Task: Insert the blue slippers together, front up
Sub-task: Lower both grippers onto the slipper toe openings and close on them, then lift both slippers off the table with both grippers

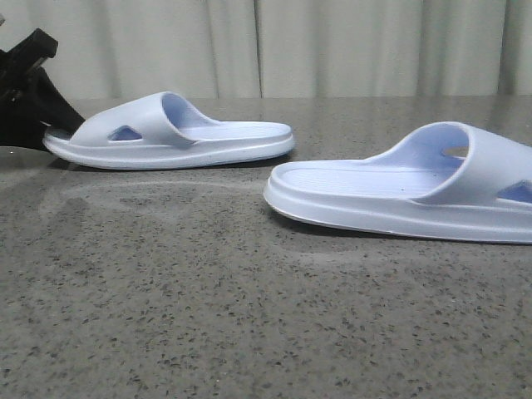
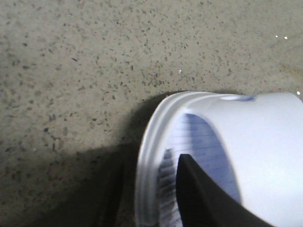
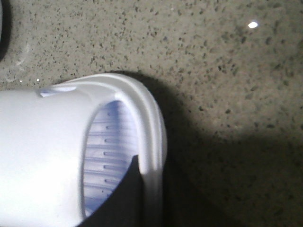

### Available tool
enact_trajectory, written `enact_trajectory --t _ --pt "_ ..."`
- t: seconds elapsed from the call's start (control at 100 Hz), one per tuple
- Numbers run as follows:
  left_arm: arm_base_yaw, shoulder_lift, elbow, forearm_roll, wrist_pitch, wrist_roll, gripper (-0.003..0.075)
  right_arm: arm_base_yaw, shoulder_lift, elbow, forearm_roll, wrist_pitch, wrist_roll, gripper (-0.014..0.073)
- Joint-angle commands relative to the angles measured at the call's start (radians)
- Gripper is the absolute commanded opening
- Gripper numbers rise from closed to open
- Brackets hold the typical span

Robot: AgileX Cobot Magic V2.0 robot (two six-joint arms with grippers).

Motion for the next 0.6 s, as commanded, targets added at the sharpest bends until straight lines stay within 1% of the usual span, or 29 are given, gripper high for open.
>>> enact_trajectory --t 0.0,0.05,0.1,0.15,0.21,0.41,0.59 --pt "0.004 -0.034 -0.029 -0.076 0.042 0.036 0.0233 -0.006 -0.015 -0.024 0.027 -0.018 -0.022 -0.0107" --pt "0.004 -0.034 -0.029 -0.076 0.044 0.044 0.0219 -0.006 -0.015 -0.024 0.027 -0.018 -0.022 -0.0107" --pt "0.004 -0.034 -0.029 -0.076 0.046 0.044 0.0181 -0.006 -0.015 -0.024 0.027 -0.018 -0.022 -0.0107" --pt "0.004 -0.034 -0.029 -0.076 0.051 0.044 0.0118 -0.006 -0.015 -0.024 0.027 -0.018 -0.022 -0.0107" --pt "0.004 -0.034 -0.029 -0.074 0.058 0.044 0.0013 -0.006 -0.015 -0.024 0.027 -0.021 -0.022 -0.0107" --pt "0.015 -0.065 -0.029 -0.074 0.072 0.068 0.0015 -0.006 -0.015 -0.052 0.035 -0.023 -0.022 -0.0107" --pt "0.088 -0.156 -0.029 -0.070 0.080 0.069 0.0015 -0.006 -0.015 -0.129 0.084 0.017 -0.022 -0.0107"
